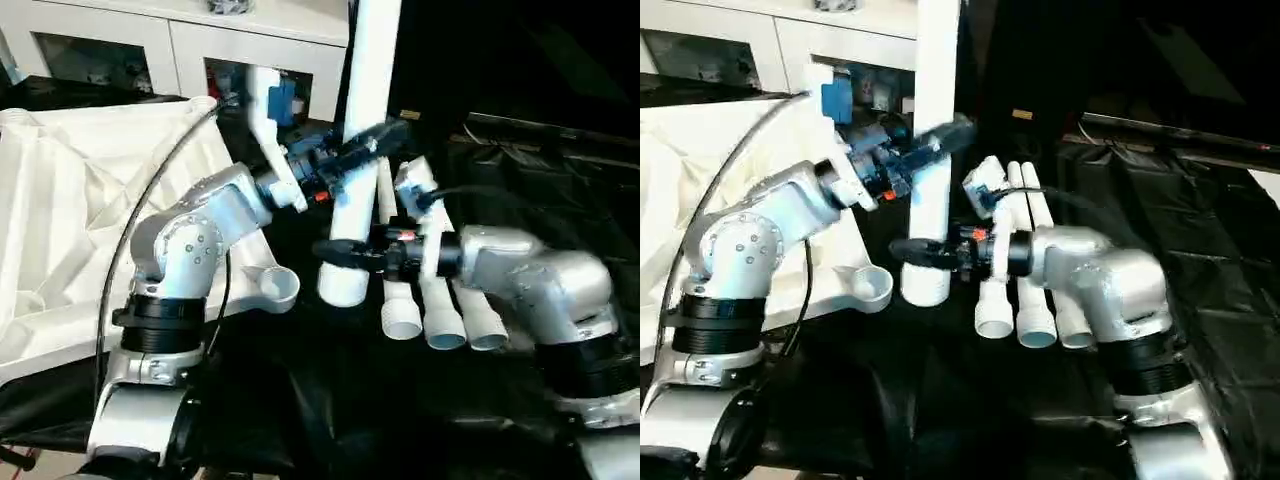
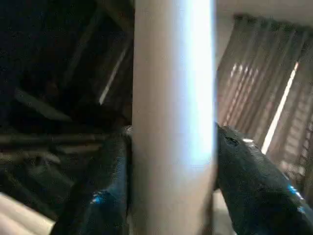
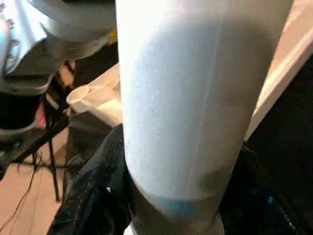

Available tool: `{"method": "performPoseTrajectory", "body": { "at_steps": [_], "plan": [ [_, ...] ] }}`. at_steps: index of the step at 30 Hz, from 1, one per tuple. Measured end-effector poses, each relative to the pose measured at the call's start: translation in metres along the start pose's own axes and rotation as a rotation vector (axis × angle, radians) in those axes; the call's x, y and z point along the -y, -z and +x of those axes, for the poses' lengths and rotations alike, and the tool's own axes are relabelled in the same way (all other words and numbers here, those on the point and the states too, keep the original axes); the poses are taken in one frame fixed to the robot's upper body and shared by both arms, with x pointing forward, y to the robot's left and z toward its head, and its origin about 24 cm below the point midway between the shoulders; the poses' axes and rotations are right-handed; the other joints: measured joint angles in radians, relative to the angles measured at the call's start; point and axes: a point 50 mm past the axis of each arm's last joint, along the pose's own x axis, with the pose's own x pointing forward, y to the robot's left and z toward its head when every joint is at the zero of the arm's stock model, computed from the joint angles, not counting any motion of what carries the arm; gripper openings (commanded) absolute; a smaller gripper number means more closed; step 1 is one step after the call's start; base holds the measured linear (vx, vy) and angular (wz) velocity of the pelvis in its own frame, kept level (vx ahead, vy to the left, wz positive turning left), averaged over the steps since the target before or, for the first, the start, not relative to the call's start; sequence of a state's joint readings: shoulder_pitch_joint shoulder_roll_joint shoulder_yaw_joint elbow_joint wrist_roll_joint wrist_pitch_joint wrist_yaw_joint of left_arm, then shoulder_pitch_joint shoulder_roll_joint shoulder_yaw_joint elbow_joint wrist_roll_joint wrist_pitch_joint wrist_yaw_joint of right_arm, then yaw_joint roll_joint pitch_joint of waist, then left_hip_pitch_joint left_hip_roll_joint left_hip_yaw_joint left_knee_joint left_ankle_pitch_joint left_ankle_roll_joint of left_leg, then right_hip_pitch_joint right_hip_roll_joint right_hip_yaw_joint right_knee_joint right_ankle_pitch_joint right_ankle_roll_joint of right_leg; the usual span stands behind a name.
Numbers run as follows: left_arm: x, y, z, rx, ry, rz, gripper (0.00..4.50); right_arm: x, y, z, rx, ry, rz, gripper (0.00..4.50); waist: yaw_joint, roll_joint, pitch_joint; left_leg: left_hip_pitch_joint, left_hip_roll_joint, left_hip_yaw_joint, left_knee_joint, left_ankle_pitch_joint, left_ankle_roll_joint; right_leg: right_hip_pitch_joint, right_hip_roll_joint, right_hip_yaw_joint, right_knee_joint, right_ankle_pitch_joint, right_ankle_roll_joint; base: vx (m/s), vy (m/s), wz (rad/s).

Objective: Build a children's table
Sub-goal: Pick table leg

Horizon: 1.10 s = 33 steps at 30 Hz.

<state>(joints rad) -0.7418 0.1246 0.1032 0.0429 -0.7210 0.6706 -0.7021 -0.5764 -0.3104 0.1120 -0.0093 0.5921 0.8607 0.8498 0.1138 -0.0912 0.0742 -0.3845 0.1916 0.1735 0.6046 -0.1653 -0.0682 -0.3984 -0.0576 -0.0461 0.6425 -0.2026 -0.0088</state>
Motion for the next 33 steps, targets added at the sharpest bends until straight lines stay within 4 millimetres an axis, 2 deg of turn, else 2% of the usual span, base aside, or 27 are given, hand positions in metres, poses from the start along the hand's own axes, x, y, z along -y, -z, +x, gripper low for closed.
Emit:
{"method": "performPoseTrajectory", "body": {
  "at_steps": [4, 6, 8, 11, 14, 18, 20, 23, 24, 26, 28, 32, 33],
  "plan": [
    [-0.002, -0.004, -0.007, 0.087, -0.029, 0.016, 3.07, 0.0, -0.002, 0.003, 0.044, 0.024, 0.001, 1.9, 0.001, 0.0, 0.0, 0.0, 0.0, 0.0, 0.0, 0.0, 0.0, 0.0, 0.0, 0.0, 0.0, 0.0, 0.0, 0.0, 0.0, 0.0],
    [-0.004, -0.006, -0.01, 0.134, -0.072, 0.019, 3.07, 0.0, 0.001, 0.004, 0.073, 0.039, 0.008, 1.9, 0.004, -0.004, 0.0, 0.0, 0.0, 0.0, 0.0, 0.0, 0.0, 0.0, 0.0, 0.0, 0.0, 0.0, 0.0, 0.0, 0.0, 0.0],
    [-0.006, -0.012, -0.013, 0.181, -0.159, 0.074, 3.07, -0.001, 0.001, 0.009, 0.11, 0.06, 0.018, 1.9, 0.003, -0.008, 0.0, 0.0, 0.001, 0.0, 0.0, 0.0, 0.0, 0.0, 0.0, -0.001, 0.0, 0.0, 0.0, 0.0, 0.0, 0.0],
    [-0.01, -0.018, -0.018, 0.208, -0.262, 0.133, 3.07, 0.002, -0.007, 0.007, 0.189, 0.12, -0.008, 1.9, 0.006, -0.008, 0.0, 0.0, 0.0, 0.0, 0.001, 0.0, 0.0, 0.001, 0.0, -0.001, 0.0, 0.0, 0.0, 0.0, 0.0, 0.0],
    [-0.021, -0.023, -0.035, 0.184, -0.386, 0.191, 3.07, 0.01, -0.016, -0.002, 0.246, 0.241, -0.069, 1.9, 0.003, -0.007, 0.0, 0.0, 0.0, 0.0, 0.0, 0.0, 0.0, 0.001, 0.0, -0.001, 0.0, 0.001, 0.001, 0.0, 0.0, 0.0],
    [-0.03, -0.024, -0.056, 0.114, -0.496, 0.288, 3.07, 0.017, -0.017, -0.01, 0.243, 0.342, -0.106, 1.9, 0.001, -0.004, 0.0, 0.001, 0.0, -0.001, 0.0, 0.0, -0.001, 0.001, 0.0, -0.001, 0.0, 0.001, 0.001, 0.0, 0.0, 0.0],
    [-0.032, -0.012, -0.077, -0.081, -0.528, 0.452, 3.07, 0.019, -0.01, -0.009, 0.249, 0.407, -0.102, 1.9, -0.003, 0.003, -0.003, 0.001, 0.0, -0.001, -0.001, 0.0, -0.001, 0.001, 0.0, 0.0, -0.002, 0.001, 0.002, 0.0, 0.0, 0.0],
    [-0.034, 0.02, -0.106, -0.297, -0.547, 0.488, 3.07, 0.025, 0.013, -0.014, 0.232, 0.519, -0.058, 1.9, -0.002, 0.015, -0.002, 0.0, 0.0, 0.0, -0.002, 0.0, 0.0, 0.0, 0.0, 0.0, -0.003, 0.001, 0.003, 0.0, 0.0, 0.0],
    [-0.034, 0.033, -0.112, -0.347, -0.549, 0.471, 3.07, 0.026, 0.021, -0.017, 0.217, 0.556, -0.044, 1.89, 0.003, 0.017, 0.0, -0.002, 0.0, 0.0, -0.002, 0.0, -0.001, -0.001, 0.0, 0.0, -0.003, 0.001, 0.002, 0.0, 0.0, 0.0],
    [-0.03, 0.047, -0.12, -0.406, -0.55, 0.449, 3.07, 0.028, 0.028, -0.018, 0.224, 0.626, -0.039, 1.89, 0.006, 0.02, 0.0, -0.001, 0.0, -0.001, -0.002, 0.0, -0.001, -0.001, 0.0, -0.001, -0.001, 0.0, 0.002, 0.0, 0.0, 0.0],
    [-0.027, 0.05, -0.122, -0.412, -0.56, 0.451, 3.07, 0.03, 0.027, -0.021, 0.291, 0.682, -0.03, 1.89, 0.008, 0.025, -0.001, 0.0, 0.0, -0.001, -0.002, 0.0, -0.001, -0.001, 0.0, 0.0, -0.001, 0.001, 0.001, 0.0, 0.0, 0.0],
    [-0.026, 0.045, -0.125, -0.326, -0.735, 0.5, 3.07, 0.032, 0.02, -0.027, 0.403, 0.777, -0.068, 1.89, 0.003, 0.054, -0.001, 0.001, -0.001, -0.001, -0.002, 0.0, -0.001, 0.0, 0.0, 0.0, -0.001, 0.002, 0.003, 0.0, 0.0, 0.0],
    [-0.026, 0.044, -0.128, -0.311, -0.777, 0.496, 3.07, 0.033, 0.02, -0.027, 0.407, 0.794, -0.076, 1.89, 0.002, 0.069, 0.0, 0.001, -0.001, -0.002, -0.001, 0.0, -0.001, 0.0, 0.0, 0.0, -0.001, 0.002, 0.003, 0.0, 0.0, 0.0]
  ]
}}
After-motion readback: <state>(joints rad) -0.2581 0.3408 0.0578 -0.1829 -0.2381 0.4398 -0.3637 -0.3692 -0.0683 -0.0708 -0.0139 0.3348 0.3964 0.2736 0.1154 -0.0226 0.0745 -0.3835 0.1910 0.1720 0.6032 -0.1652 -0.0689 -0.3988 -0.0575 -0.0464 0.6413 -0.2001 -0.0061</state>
